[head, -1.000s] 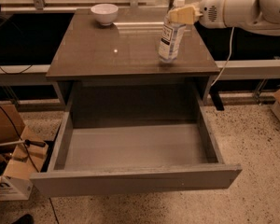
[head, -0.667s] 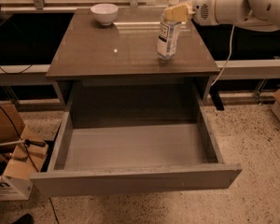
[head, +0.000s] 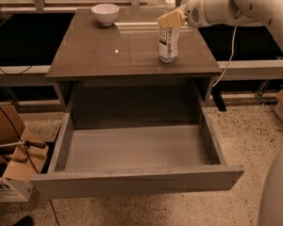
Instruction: Pick blue plastic bottle from top drawer and place on counter
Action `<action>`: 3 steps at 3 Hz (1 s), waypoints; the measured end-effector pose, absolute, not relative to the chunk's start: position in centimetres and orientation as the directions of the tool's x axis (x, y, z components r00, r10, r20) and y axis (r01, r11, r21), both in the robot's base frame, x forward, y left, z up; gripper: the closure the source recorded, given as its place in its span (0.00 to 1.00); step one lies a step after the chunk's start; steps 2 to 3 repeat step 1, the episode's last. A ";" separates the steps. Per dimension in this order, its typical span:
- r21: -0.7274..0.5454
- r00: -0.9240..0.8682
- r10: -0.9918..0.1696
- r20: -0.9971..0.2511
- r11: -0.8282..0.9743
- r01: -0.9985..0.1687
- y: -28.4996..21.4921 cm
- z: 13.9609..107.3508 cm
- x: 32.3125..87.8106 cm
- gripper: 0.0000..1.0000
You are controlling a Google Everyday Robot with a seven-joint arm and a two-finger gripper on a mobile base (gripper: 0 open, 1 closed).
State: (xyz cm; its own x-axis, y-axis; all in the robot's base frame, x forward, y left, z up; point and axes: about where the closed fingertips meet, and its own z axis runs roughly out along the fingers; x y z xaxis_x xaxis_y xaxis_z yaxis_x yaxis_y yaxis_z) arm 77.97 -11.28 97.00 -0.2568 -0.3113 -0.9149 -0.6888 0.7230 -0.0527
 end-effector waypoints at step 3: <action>-0.052 -0.259 -0.314 -0.914 0.721 -0.691 -11.1 96.8 78.0 0.00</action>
Offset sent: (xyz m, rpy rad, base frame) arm 0.0000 0.0000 0.0000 0.0000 0.0000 0.0000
